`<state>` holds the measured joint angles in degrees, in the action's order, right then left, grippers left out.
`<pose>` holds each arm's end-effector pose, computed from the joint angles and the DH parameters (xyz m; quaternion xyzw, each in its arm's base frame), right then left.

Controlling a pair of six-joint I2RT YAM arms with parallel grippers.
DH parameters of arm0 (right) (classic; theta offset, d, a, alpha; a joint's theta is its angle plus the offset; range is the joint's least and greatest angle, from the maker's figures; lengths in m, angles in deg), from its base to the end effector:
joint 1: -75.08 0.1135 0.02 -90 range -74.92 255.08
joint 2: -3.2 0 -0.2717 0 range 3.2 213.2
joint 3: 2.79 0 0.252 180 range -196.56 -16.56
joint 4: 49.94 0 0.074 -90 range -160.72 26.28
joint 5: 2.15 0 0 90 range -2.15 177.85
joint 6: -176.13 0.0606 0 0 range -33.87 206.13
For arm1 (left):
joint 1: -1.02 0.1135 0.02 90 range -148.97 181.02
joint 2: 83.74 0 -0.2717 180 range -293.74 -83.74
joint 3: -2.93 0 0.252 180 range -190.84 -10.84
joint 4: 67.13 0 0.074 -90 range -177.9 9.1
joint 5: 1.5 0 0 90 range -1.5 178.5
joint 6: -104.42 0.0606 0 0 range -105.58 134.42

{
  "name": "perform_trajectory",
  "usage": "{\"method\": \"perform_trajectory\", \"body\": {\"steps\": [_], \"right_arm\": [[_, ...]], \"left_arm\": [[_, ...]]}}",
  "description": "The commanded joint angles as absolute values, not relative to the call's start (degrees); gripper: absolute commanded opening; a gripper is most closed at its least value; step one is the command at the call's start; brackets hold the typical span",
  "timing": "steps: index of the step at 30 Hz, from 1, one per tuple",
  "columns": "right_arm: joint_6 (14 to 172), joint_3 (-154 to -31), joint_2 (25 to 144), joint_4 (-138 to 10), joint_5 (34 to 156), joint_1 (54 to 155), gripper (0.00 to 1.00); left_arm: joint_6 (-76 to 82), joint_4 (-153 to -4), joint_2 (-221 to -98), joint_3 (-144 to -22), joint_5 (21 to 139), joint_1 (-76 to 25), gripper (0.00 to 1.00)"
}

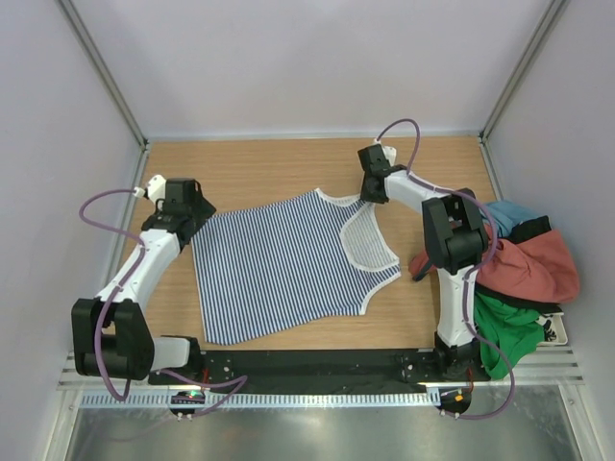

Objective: Fold and stack the tank tops

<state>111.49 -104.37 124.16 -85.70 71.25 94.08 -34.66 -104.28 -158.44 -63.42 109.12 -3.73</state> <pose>0.4529 0.1376 0.1545 0.0955 0.9402 -0.0156 0.3265 0.2900 -0.0027 0.2457 -0.4063 0.8177 -0.0209 0.4072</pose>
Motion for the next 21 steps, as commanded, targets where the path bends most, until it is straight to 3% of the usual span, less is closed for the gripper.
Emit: {"method": "perform_trajectory", "body": {"steps": [1,3,6,11,12,14,18,21], "right_arm": [[112.3,-107.1,125.5,-87.1,66.5,92.9,0.24],[112.9,-107.0,125.4,-87.2,65.4,91.3,0.11],[113.8,-106.3,124.5,-86.9,63.9,89.7,0.02],[116.0,-103.0,121.7,-86.7,60.6,85.9,0.01],[116.3,-101.0,119.9,-85.4,60.3,85.7,0.06],[115.8,-99.1,117.9,-83.7,60.6,85.7,0.36],[113.1,-97.8,113.5,-79.1,64.4,85.6,0.40],[112.1,-105.0,115.8,-83.2,68.7,85.7,0.39]], "left_arm": [[-34.0,-100.6,-158.5,-64.0,111.3,-3.5,0.78],[-33.7,-100.0,-159.3,-64.2,111.0,-3.5,0.77],[-32.9,-98.7,-162.4,-65.4,108.9,-3.5,0.76],[-31.5,-97.1,-168.7,-69.6,103.5,-3.5,0.72],[-30.6,-95.9,-169.6,-70.2,100.8,-3.6,0.72],[-30.1,-95.0,-171.9,-71.9,99.8,-3.6,0.71],[-27.8,-94.4,-176.5,-76.5,97.8,-3.6,0.70],[-27.0,-95.6,-180.6,-80.9,96.8,-3.5,0.69]]}}
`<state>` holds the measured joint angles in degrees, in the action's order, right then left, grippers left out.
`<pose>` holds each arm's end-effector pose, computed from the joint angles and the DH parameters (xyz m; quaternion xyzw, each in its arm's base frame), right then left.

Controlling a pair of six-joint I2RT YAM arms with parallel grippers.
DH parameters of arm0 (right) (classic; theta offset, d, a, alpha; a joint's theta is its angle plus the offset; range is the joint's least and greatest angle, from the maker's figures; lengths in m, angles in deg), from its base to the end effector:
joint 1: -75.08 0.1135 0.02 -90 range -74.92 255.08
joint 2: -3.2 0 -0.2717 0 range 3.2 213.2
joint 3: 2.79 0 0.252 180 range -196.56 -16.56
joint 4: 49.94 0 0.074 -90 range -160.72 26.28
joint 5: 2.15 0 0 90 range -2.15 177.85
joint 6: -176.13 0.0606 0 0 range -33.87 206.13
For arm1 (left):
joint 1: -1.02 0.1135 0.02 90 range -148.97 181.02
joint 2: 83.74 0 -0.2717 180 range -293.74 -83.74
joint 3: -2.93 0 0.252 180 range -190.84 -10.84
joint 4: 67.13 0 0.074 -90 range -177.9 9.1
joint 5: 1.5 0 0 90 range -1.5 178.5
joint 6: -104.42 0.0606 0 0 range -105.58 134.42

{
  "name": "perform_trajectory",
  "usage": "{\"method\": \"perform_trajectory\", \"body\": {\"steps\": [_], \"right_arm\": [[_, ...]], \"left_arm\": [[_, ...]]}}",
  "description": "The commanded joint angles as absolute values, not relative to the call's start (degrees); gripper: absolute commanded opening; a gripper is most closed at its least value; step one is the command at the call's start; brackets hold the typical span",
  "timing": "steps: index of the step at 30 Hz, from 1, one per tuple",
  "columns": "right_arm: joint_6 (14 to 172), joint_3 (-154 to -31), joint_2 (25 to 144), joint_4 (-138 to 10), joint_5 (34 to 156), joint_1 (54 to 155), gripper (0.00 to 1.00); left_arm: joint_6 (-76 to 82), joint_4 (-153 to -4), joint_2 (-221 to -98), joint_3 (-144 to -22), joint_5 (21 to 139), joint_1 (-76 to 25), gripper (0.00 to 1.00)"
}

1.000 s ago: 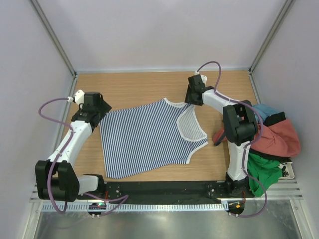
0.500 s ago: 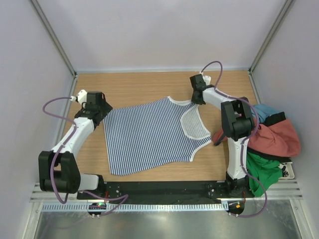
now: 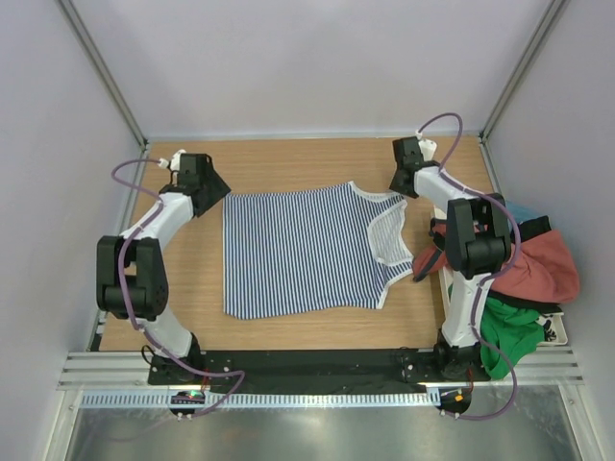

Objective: Fold and stack the tank tops

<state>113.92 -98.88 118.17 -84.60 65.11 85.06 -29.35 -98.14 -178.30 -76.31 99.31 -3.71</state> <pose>0.4476 0.0550 0.1738 0.2051 0.9104 -0.0779 0.3508 0.3765 -0.0197 0.2212 -0.3418 0.8593 -0.0724 0.3735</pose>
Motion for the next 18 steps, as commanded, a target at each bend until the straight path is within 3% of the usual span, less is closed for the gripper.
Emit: {"method": "perform_trajectory", "body": {"steps": [1,9,13,18], "right_arm": [[111.6,-109.0,117.0,-84.0,70.9,85.7,0.39],[112.1,-118.3,126.2,-84.2,86.9,85.9,0.48],[111.0,-121.1,128.3,-83.8,92.0,87.3,0.53],[110.0,-125.3,132.4,-85.9,93.8,88.6,0.51]], "left_arm": [[-26.9,-95.8,-181.7,-81.9,96.6,-3.6,0.68],[-25.8,-98.0,-190.1,-89.3,97.5,-3.6,0.59],[-25.2,-97.9,-192.4,-91.0,97.8,-3.6,0.62],[-24.4,-98.7,-194.3,-92.7,97.6,-3.5,0.63]]}}
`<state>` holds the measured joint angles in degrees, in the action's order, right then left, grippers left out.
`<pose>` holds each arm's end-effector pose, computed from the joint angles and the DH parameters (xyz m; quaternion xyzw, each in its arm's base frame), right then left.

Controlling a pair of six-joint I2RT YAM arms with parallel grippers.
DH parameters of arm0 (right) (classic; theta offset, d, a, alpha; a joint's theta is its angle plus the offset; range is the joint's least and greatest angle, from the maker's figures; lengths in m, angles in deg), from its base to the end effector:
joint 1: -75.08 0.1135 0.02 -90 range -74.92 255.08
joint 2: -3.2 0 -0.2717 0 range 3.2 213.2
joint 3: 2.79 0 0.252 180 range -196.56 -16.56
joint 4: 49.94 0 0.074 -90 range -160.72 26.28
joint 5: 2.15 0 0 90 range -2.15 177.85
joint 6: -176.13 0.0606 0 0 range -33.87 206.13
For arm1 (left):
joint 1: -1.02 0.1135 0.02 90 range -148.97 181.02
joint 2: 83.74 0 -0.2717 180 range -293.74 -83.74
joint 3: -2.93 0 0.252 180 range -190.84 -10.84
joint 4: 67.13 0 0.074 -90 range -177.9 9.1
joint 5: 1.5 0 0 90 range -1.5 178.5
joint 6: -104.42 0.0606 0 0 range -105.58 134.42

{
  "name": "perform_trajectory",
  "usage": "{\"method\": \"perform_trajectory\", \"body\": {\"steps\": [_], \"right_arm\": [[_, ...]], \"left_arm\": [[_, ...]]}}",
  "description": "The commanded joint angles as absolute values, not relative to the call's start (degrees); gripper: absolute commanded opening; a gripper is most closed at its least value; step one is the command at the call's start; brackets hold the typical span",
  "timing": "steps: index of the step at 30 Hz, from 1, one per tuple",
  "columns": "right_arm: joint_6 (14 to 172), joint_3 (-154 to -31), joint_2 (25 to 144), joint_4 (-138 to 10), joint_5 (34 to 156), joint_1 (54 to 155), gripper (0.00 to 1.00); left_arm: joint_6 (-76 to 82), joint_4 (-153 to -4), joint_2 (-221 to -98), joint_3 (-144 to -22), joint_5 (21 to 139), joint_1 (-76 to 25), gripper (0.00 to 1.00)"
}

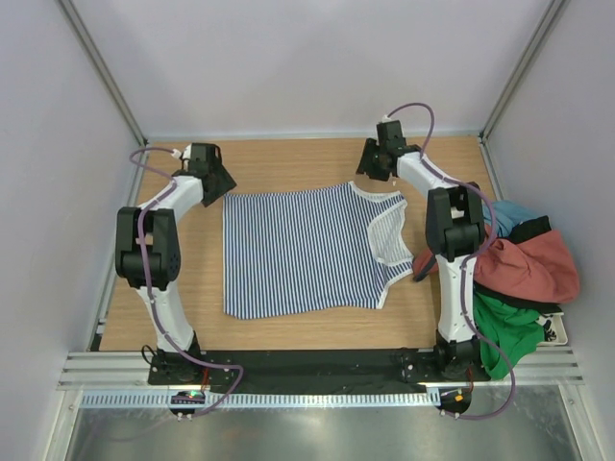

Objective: Fold and stack the tank tops

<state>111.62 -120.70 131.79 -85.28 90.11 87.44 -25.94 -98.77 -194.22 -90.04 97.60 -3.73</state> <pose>0.5177 0.1159 0.1823 0.0987 0.9218 0.1387 0.3482 0.4422 -0.0271 0.1910 -0.3120 0.8810 -0.0648 0.3498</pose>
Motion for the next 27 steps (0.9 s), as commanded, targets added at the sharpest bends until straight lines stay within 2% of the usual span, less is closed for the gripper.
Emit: {"method": "perform_trajectory", "body": {"steps": [1,14,18,19,21,22,24,25,27], "right_arm": [[109.9,-125.6,132.9,-86.1,94.1,88.8,0.51],[109.5,-130.1,139.2,-88.3,95.5,90.0,0.50],[109.2,-130.3,139.6,-88.4,95.7,89.9,0.46],[109.3,-130.3,139.6,-88.5,96.0,90.0,0.39],[109.3,-130.2,139.4,-88.3,96.7,89.9,0.35],[109.3,-130.1,139.5,-88.2,97.7,90.0,0.24],[109.2,-129.9,139.3,-88.2,98.0,90.0,0.16],[109.2,-129.9,139.0,-88.1,97.9,90.0,0.08],[109.2,-129.0,138.3,-87.4,97.3,90.0,0.04]], "left_arm": [[-24.3,-98.8,-194.7,-92.8,97.9,-3.5,0.63],[-22.4,-101.0,-196.3,-94.8,99.0,-3.6,0.61],[-22.1,-101.8,-197.5,-95.8,98.9,-3.6,0.59],[-22.1,-102.0,-197.6,-95.9,98.8,-3.5,0.59],[-22.0,-102.3,-197.7,-96.2,98.8,-3.5,0.58],[-22.0,-102.3,-197.9,-96.3,98.9,-3.5,0.58],[-21.9,-102.8,-198.1,-96.5,99.0,-3.5,0.58],[-21.9,-102.9,-198.4,-96.7,99.0,-3.5,0.57],[-21.8,-103.4,-198.9,-97.3,98.8,-3.5,0.57]]}}
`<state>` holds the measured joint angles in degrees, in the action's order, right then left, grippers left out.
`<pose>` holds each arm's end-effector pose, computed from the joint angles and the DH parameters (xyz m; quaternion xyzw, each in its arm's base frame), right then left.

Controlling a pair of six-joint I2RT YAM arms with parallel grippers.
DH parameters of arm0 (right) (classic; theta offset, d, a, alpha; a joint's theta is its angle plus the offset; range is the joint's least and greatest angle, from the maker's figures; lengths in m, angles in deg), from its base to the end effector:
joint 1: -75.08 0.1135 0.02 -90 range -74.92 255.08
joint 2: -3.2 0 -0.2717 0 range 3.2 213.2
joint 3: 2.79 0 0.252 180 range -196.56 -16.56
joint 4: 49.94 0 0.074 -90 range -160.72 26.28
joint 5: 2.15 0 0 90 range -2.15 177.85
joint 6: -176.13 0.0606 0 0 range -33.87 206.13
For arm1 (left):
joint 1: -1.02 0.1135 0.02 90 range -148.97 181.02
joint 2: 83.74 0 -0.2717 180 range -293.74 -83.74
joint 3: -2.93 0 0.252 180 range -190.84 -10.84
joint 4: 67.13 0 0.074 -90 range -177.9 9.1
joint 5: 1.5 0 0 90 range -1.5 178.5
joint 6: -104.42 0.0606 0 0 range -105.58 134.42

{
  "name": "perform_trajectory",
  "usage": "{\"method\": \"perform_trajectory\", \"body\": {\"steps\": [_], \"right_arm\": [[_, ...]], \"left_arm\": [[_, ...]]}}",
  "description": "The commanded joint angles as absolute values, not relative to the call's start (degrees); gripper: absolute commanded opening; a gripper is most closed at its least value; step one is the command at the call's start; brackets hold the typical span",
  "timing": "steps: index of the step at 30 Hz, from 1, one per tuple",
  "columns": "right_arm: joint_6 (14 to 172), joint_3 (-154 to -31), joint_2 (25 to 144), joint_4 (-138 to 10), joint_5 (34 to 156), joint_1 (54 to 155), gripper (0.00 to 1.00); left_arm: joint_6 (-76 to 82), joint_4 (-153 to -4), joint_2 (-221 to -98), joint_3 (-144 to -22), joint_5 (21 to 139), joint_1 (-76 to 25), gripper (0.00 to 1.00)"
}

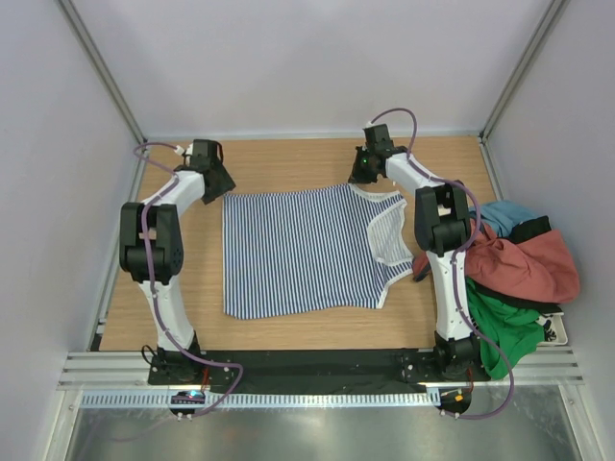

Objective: Fold and stack the tank tops

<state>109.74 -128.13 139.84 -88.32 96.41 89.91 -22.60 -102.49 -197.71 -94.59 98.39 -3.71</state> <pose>0.5306 0.1498 0.1486 0.0460 0.9353 0.1793 0.3015 0.4540 -0.0271 0.1853 -0.2889 0.8965 -0.0400 0.3336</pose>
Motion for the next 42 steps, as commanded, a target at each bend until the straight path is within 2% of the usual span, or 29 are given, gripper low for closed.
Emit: {"method": "perform_trajectory", "body": {"steps": [1,6,9,17,21,23,24,25,27,28,30,34,42], "right_arm": [[109.2,-128.6,137.9,-87.1,97.1,90.0,0.02],[109.3,-127.4,137.1,-85.7,96.7,90.0,0.01],[109.3,-127.3,137.1,-85.7,96.8,89.9,0.01],[109.3,-127.0,136.4,-85.3,96.9,89.9,0.01],[109.3,-126.9,136.0,-85.1,97.2,90.0,0.01],[109.2,-126.9,135.8,-85.2,97.5,90.0,0.01],[109.1,-126.8,135.7,-85.0,97.6,89.9,0.01],[109.1,-126.8,135.6,-85.1,97.9,90.0,0.01],[109.2,-126.7,135.5,-85.0,97.9,89.9,0.01],[109.2,-126.6,135.5,-84.9,98.0,89.9,0.01],[109.2,-126.3,135.2,-84.7,97.9,90.0,0.01],[109.4,-126.5,134.7,-84.6,97.9,89.9,0.01],[109.6,-130.1,133.8,-86.0,97.5,89.9,0.01]], "left_arm": [[-21.7,-103.6,-199.1,-97.6,98.8,-3.6,0.56],[-21.6,-105.4,-201.6,-99.9,98.6,-3.5,0.51],[-21.7,-105.5,-202.5,-100.0,98.4,-3.5,0.40],[-22.2,-105.6,-204.8,-101.2,97.6,-3.5,0.36],[-22.0,-105.8,-206.2,-102.9,97.5,-3.5,0.27],[-21.9,-106.2,-206.7,-104.3,98.0,-3.5,0.28],[-21.9,-106.4,-207.0,-104.7,98.2,-3.5,0.34],[-21.9,-106.5,-207.4,-105.0,98.4,-3.5,0.35],[-21.6,-106.7,-207.9,-105.8,98.2,-3.5,0.34],[-21.5,-106.9,-208.7,-106.7,97.8,-3.5,0.33],[-21.4,-107.6,-209.5,-107.5,97.6,-3.5,0.23],[-21.2,-108.0,-209.2,-107.7,96.2,-3.5,0.00],[-19.3,-109.2,-202.8,-107.8,97.8,-3.5,0.00]]}}
